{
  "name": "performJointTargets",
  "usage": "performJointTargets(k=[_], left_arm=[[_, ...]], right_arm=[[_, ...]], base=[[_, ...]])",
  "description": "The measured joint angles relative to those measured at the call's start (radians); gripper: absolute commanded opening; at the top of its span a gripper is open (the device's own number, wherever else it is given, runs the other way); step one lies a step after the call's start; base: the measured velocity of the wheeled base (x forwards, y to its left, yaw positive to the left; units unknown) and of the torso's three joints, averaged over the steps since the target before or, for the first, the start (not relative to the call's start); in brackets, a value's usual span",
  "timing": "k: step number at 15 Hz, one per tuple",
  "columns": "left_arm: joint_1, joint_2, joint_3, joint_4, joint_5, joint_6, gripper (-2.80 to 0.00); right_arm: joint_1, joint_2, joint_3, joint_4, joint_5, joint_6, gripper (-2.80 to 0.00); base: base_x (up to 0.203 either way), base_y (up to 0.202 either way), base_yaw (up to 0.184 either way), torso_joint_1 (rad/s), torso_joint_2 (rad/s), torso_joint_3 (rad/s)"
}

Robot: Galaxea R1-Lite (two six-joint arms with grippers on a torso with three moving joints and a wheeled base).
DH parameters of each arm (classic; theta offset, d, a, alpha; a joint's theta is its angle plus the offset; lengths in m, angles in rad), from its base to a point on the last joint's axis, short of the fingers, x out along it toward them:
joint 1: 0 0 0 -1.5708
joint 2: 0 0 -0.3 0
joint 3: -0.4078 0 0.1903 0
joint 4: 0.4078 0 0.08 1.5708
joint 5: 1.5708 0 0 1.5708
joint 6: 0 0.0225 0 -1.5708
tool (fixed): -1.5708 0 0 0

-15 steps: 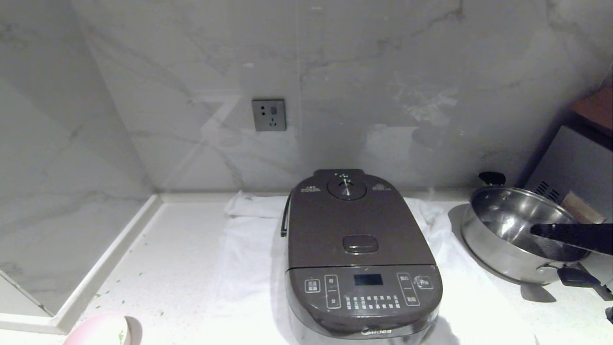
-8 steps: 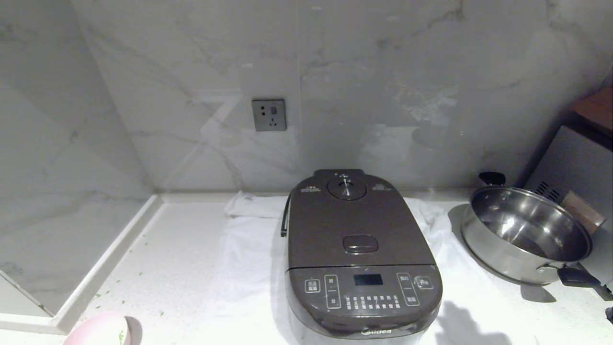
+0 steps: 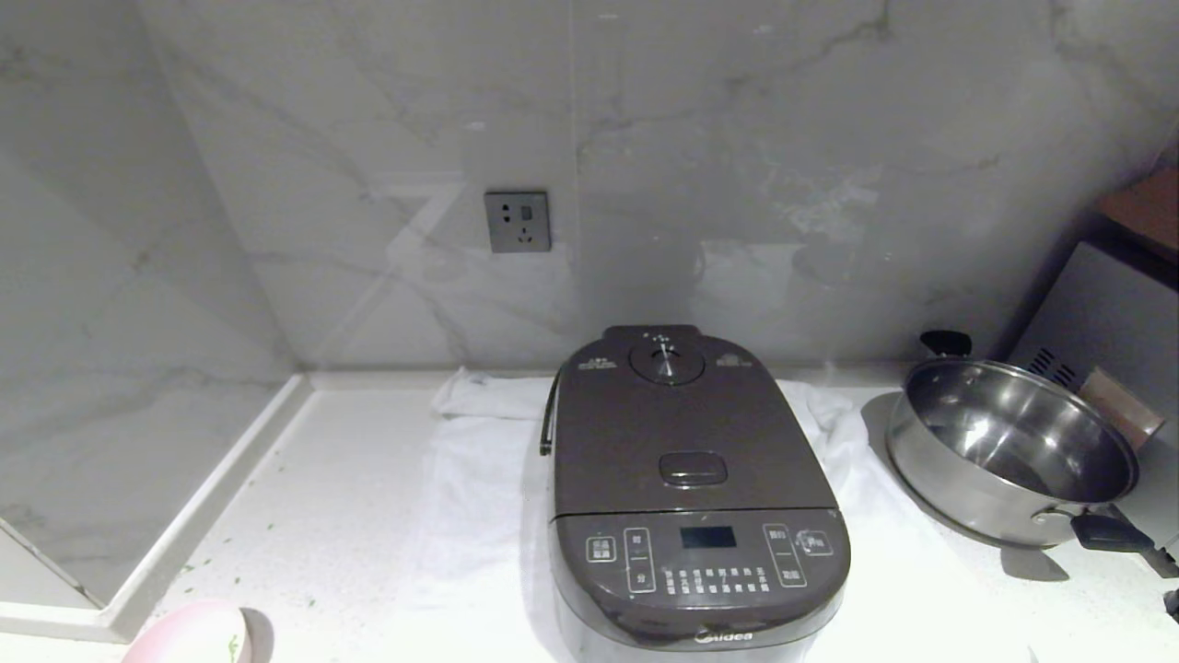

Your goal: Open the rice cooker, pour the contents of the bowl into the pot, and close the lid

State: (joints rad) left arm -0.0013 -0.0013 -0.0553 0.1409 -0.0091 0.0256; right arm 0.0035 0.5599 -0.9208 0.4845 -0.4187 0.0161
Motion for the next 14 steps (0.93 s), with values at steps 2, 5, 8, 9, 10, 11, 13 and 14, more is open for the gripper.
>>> performJointTargets(k=[2, 5, 8, 9, 10, 11, 13, 14], left_arm=[[0.000, 0.000, 0.000, 0.000, 0.000, -0.004, -2.80], [0.000, 0.000, 0.000, 0.000, 0.000, -0.007, -2.80], [0.000, 0.000, 0.000, 0.000, 0.000, -0.010, -2.80], [0.000, 0.000, 0.000, 0.000, 0.000, -0.010, -2.80], [0.000, 0.000, 0.000, 0.000, 0.000, -0.010, -2.80], [0.000, 0.000, 0.000, 0.000, 0.000, -0.011, -2.80], [0.000, 0.000, 0.000, 0.000, 0.000, -0.010, -2.80], [0.000, 0.000, 0.000, 0.000, 0.000, -0.010, -2.80]], right_arm=[[-0.023, -0.099, 0.014, -0.001, 0.021, -0.019, -2.80], [-0.029, -0.252, 0.064, -0.002, 0.080, -0.056, -2.80], [-0.008, -0.400, 0.177, -0.003, 0.199, -0.067, -2.80], [-0.004, -0.448, 0.226, -0.003, 0.255, -0.068, -2.80], [-0.002, -0.487, 0.279, -0.006, 0.308, -0.064, -2.80], [0.000, -0.512, 0.325, -0.020, 0.344, -0.053, -2.80], [0.002, -0.541, 0.428, -0.080, 0.379, -0.048, -2.80], [0.002, -0.548, 0.490, -0.135, 0.389, -0.049, -2.80]], base=[[0.000, 0.000, 0.000, 0.000, 0.00, 0.000], [0.000, 0.000, 0.000, 0.000, 0.00, 0.000], [0.000, 0.000, 0.000, 0.000, 0.00, 0.000], [0.000, 0.000, 0.000, 0.000, 0.00, 0.000], [0.000, 0.000, 0.000, 0.000, 0.00, 0.000], [0.000, 0.000, 0.000, 0.000, 0.00, 0.000], [0.000, 0.000, 0.000, 0.000, 0.00, 0.000], [0.000, 0.000, 0.000, 0.000, 0.00, 0.000]])
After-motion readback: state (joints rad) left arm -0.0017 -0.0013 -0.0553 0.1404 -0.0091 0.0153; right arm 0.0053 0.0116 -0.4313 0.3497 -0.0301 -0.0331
